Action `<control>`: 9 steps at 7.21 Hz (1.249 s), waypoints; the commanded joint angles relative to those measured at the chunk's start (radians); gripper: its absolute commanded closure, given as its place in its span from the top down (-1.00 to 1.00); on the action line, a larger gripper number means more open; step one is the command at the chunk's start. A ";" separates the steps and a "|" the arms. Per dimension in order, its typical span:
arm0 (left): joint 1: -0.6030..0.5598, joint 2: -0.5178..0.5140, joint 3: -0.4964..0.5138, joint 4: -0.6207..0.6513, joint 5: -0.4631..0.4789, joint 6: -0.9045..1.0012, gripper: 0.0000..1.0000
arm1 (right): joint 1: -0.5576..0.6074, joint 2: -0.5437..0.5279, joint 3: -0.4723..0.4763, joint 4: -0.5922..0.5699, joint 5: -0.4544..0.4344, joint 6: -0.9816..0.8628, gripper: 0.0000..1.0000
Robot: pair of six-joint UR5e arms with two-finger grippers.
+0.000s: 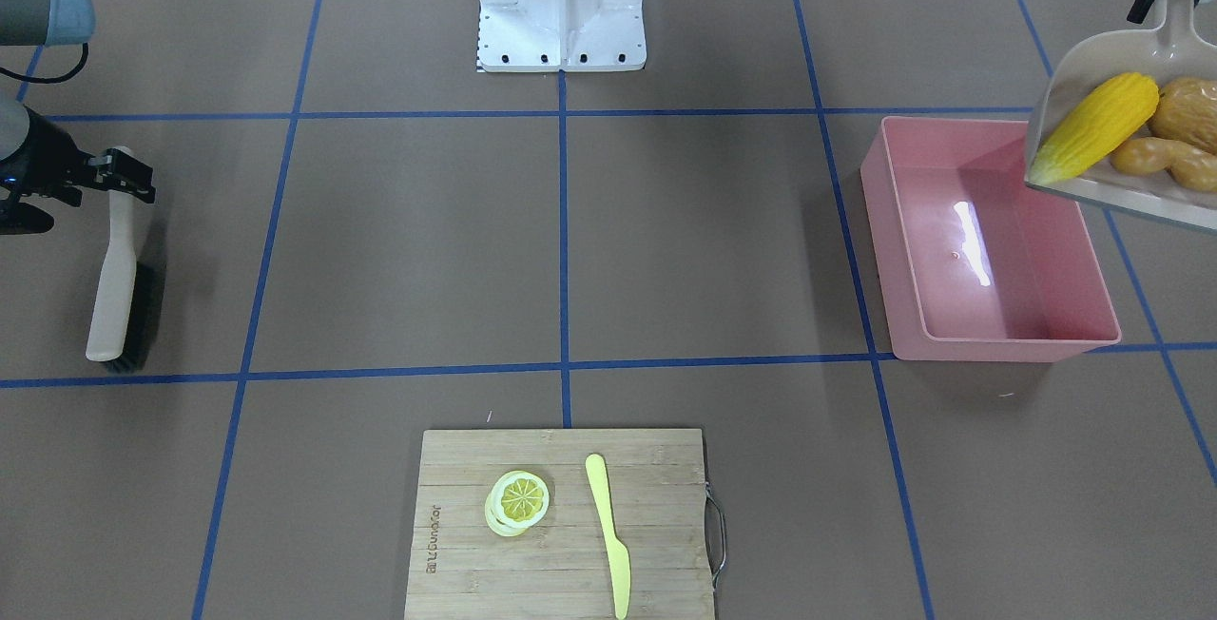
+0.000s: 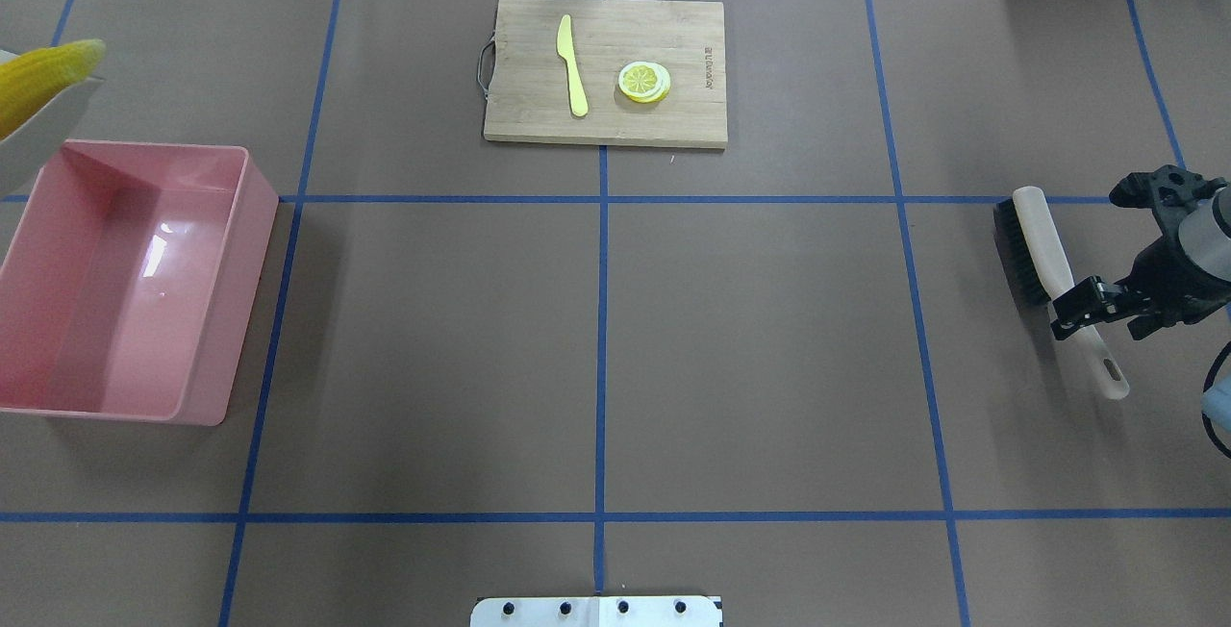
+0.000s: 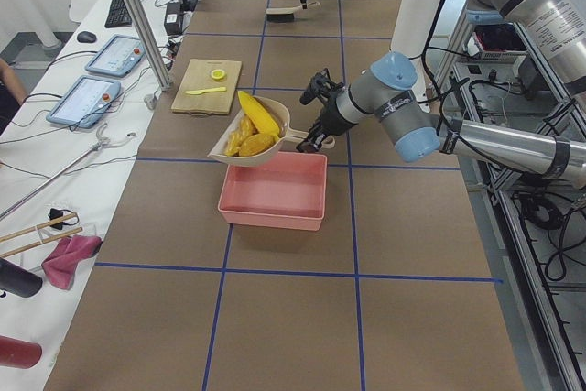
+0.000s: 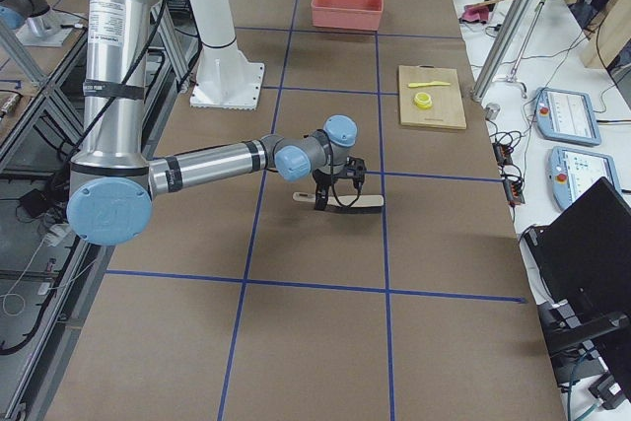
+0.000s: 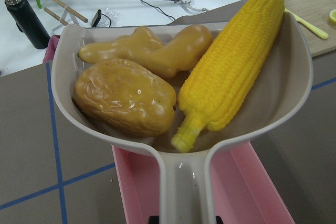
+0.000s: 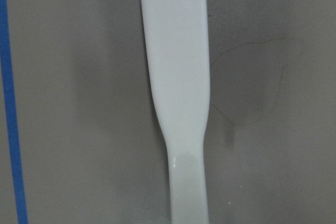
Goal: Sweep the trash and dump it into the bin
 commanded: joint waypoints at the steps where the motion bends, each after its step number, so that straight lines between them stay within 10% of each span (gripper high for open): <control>1: -0.007 0.019 -0.008 0.043 -0.063 -0.001 -1.00 | 0.086 -0.004 0.005 -0.001 0.002 -0.011 1.00; 9: -0.007 0.087 -0.059 0.287 -0.258 0.001 -1.00 | 0.522 -0.246 -0.003 -0.037 -0.016 -0.493 1.00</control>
